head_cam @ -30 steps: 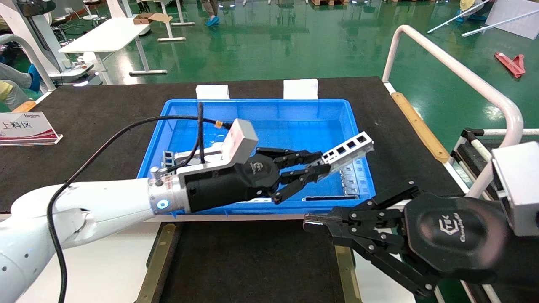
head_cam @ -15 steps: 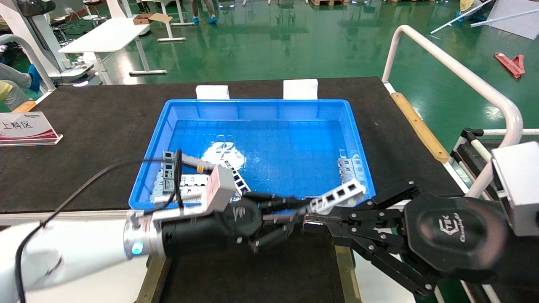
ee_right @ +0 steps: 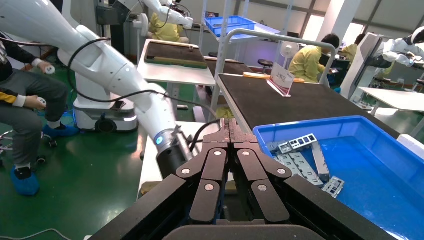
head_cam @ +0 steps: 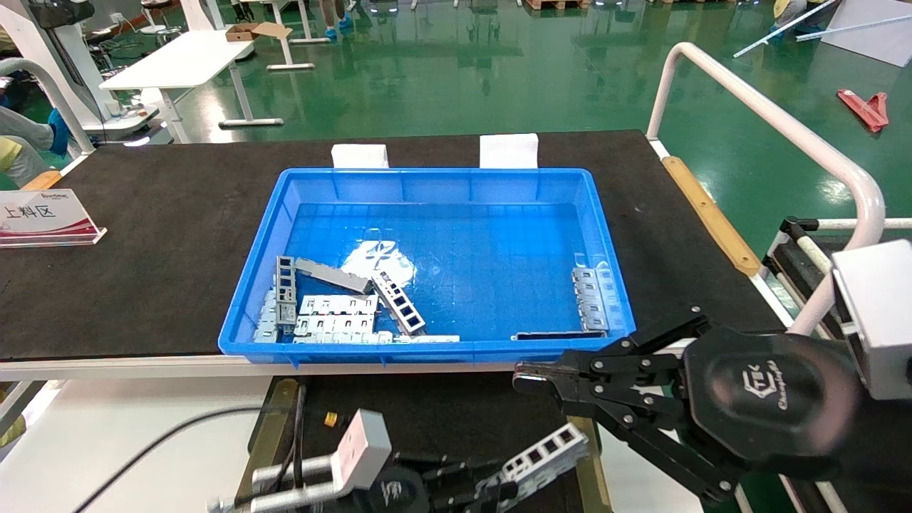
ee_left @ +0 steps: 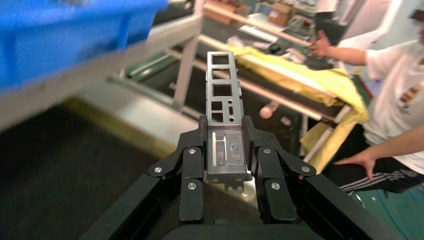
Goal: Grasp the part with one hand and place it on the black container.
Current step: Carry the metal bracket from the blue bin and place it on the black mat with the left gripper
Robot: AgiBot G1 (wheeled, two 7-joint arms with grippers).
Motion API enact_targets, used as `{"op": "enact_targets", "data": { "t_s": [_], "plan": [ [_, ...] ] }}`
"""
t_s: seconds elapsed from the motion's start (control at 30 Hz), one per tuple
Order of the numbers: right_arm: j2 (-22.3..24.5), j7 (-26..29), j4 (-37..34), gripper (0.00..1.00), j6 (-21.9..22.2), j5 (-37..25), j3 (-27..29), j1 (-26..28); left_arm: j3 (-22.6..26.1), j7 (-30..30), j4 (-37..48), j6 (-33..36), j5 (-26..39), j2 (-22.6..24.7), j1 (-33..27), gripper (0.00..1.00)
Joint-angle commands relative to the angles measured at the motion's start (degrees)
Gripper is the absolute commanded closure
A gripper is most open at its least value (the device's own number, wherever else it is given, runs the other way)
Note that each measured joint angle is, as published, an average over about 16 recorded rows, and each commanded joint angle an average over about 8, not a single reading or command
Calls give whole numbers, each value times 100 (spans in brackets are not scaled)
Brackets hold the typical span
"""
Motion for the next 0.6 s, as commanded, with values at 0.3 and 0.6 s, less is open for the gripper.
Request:
{"op": "enact_targets", "data": {
  "t_s": [0.3, 0.6],
  "plan": [
    [1, -2, 0, 100, 1, 2, -3, 1, -209, 205, -250, -1071, -467, 29, 919, 100],
    [3, -3, 0, 100, 3, 4, -6, 1, -644, 562, 134, -1662, -1039, 458, 1587, 100]
  ]
}}
